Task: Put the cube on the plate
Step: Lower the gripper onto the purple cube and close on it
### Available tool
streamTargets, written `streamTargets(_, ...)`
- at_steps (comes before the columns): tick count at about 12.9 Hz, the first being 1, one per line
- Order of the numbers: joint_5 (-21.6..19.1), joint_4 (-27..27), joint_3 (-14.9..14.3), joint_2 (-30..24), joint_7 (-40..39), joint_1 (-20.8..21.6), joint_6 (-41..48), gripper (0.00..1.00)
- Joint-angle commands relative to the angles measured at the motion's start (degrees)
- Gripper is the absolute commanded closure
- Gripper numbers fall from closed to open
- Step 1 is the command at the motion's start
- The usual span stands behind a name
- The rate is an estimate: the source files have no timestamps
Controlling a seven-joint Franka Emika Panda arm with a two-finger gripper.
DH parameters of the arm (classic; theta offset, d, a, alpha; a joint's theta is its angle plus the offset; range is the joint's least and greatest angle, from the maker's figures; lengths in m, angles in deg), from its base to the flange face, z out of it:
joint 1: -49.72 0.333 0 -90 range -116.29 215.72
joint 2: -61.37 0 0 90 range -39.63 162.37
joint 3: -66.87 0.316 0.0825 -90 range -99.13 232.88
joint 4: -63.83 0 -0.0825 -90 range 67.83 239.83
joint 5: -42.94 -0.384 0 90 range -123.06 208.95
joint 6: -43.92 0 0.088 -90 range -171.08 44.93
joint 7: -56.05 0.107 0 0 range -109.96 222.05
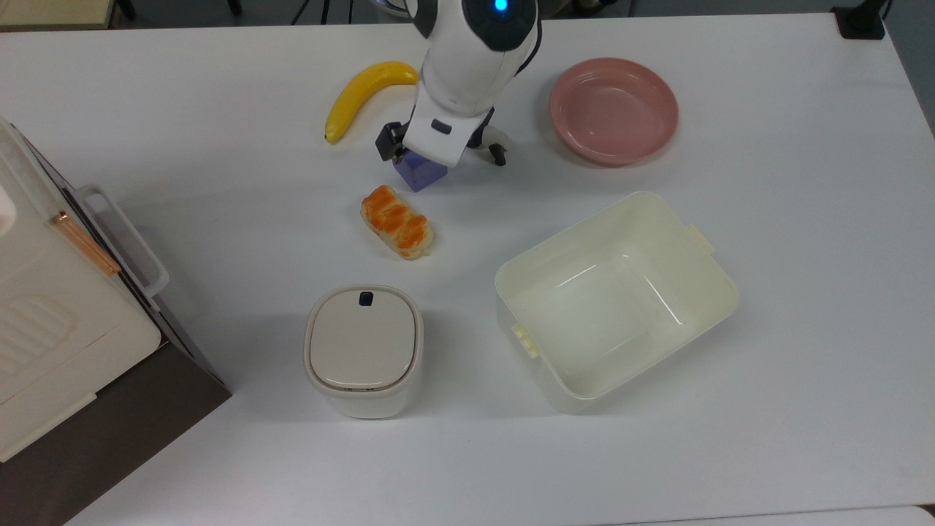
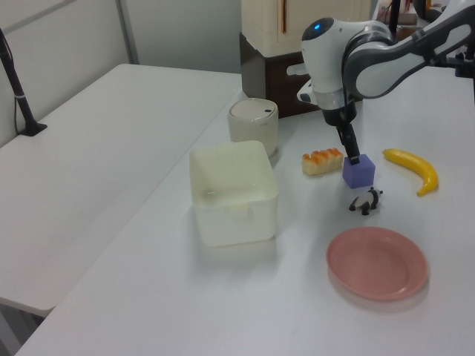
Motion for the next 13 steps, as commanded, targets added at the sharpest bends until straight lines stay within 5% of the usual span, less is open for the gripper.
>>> streamTargets(1,0.98,1.58,-0.12,1.27,-2.36,0.44,-1.61,0.0)
streamTargets(4,1.24,2.63,0.23,3.21,-2.36,0.88,-3.09,0.0)
streamTargets(9,2.91,1.85,0.14,3.39,-5.78,0.26,-3.11,0.83)
streamTargets(13,1.95,-2.45,0.58,2.42,-3.08,1.66,-1.08,0.83)
